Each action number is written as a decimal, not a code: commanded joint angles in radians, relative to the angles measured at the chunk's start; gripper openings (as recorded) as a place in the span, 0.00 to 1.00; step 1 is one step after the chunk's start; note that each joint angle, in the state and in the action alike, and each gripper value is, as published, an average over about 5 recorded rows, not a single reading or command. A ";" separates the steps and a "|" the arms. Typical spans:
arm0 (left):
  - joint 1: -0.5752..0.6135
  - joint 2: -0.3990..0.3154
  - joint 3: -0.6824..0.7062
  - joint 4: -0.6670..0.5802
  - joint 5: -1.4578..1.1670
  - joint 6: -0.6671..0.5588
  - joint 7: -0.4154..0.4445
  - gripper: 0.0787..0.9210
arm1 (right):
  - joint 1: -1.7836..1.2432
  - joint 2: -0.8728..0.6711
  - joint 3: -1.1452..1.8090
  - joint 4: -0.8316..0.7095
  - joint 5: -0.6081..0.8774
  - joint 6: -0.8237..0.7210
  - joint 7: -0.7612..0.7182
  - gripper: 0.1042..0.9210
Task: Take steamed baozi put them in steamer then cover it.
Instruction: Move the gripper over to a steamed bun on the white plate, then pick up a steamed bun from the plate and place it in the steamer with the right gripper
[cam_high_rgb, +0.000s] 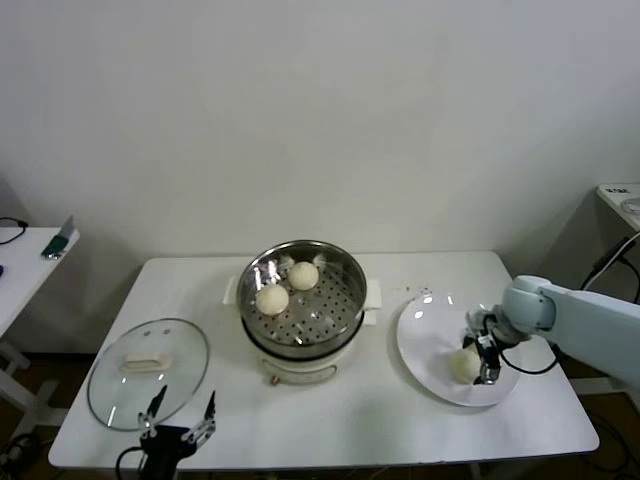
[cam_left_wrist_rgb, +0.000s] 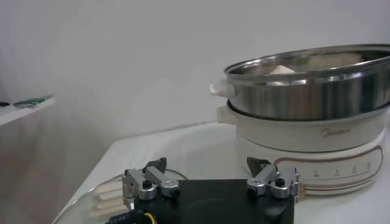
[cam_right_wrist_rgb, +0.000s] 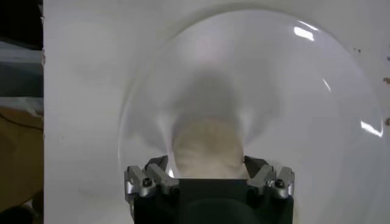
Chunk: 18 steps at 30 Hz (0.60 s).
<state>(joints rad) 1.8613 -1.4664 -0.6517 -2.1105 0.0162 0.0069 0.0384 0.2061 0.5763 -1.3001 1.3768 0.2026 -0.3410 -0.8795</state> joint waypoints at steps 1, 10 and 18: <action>0.000 0.001 0.001 -0.001 0.002 0.001 0.000 0.88 | -0.034 -0.007 0.037 -0.004 -0.020 -0.001 0.004 0.84; 0.000 0.000 0.008 0.000 0.011 -0.003 -0.001 0.88 | 0.083 -0.002 -0.001 0.004 -0.032 0.066 -0.043 0.73; 0.002 -0.004 0.011 -0.001 0.022 -0.007 -0.001 0.88 | 0.423 0.079 -0.133 -0.004 -0.029 0.326 -0.121 0.72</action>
<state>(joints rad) 1.8628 -1.4696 -0.6415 -2.1127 0.0336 0.0007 0.0375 0.3949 0.6127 -1.3567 1.3743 0.1789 -0.1957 -0.9534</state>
